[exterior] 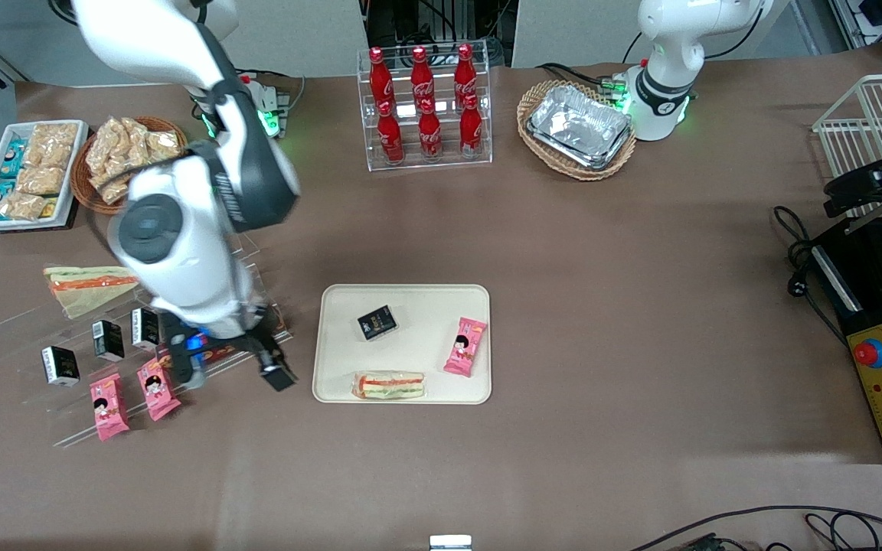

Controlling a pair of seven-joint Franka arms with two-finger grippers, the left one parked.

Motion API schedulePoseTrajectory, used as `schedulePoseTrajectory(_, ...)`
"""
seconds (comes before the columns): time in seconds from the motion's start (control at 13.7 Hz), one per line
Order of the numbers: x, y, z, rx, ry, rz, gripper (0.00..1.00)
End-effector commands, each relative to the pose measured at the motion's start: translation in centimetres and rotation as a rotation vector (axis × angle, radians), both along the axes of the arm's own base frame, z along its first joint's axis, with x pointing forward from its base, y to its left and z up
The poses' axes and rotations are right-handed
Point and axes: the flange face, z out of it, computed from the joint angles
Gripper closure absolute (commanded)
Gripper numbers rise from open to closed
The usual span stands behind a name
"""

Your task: Place sandwich on tray

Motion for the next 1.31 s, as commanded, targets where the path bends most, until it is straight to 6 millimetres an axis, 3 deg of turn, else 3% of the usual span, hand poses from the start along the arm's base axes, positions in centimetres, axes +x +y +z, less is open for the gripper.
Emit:
schedulePoseTrajectory(0.0, -1.4, -6.6, 3.2, 0.0, 0.064, 0.349, 0.0)
schedulePoseTrajectory(0.37, -1.8, -19.8, 7.1, 0.009, 0.049, 0.722, 0.0)
schedulePoseTrajectory(0.51, -2.6, -22.9, 9.2, 0.003, 0.017, 0.728, 0.0)
schedulePoseTrajectory(0.66, -4.0, -26.6, 9.1, 0.041, 0.095, 0.687, 0.0)
schedulePoseTrajectory(0.88, -6.7, -29.3, 12.8, 0.009, 0.085, 0.775, 0.0)
schedulePoseTrajectory(1.02, -8.3, -29.8, 14.7, -0.023, 0.101, 0.786, 0.0)
schedulePoseTrajectory(1.24, -9.8, -30.7, 15.9, -0.042, 0.105, 0.782, 0.0)
